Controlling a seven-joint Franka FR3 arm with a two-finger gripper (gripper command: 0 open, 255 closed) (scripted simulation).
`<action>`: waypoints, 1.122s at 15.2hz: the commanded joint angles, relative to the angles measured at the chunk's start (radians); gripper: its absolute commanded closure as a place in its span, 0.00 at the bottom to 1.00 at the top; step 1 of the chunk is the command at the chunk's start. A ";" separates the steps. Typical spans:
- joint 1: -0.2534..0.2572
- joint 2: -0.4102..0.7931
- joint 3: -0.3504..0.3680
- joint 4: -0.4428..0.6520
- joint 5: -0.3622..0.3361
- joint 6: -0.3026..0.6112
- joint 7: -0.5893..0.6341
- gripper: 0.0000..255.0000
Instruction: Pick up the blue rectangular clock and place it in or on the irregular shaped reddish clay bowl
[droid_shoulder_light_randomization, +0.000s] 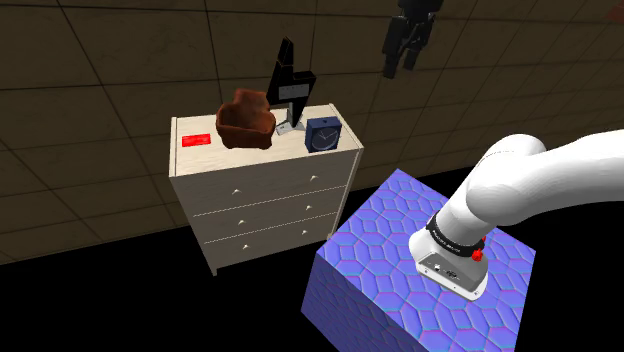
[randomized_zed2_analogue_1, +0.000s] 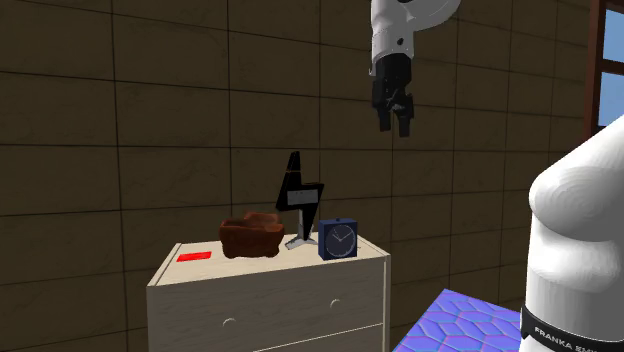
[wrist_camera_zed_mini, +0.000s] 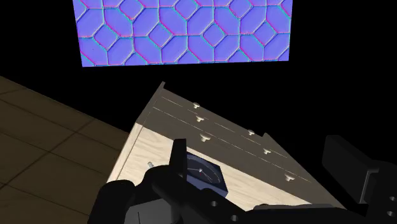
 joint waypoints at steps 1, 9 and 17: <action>0.000 0.000 0.000 0.000 0.000 0.000 0.000 0.00; 0.064 0.118 -0.093 -0.144 -0.092 0.293 -0.333 0.00; 0.128 0.343 -0.173 -0.184 -0.139 0.600 -0.647 0.00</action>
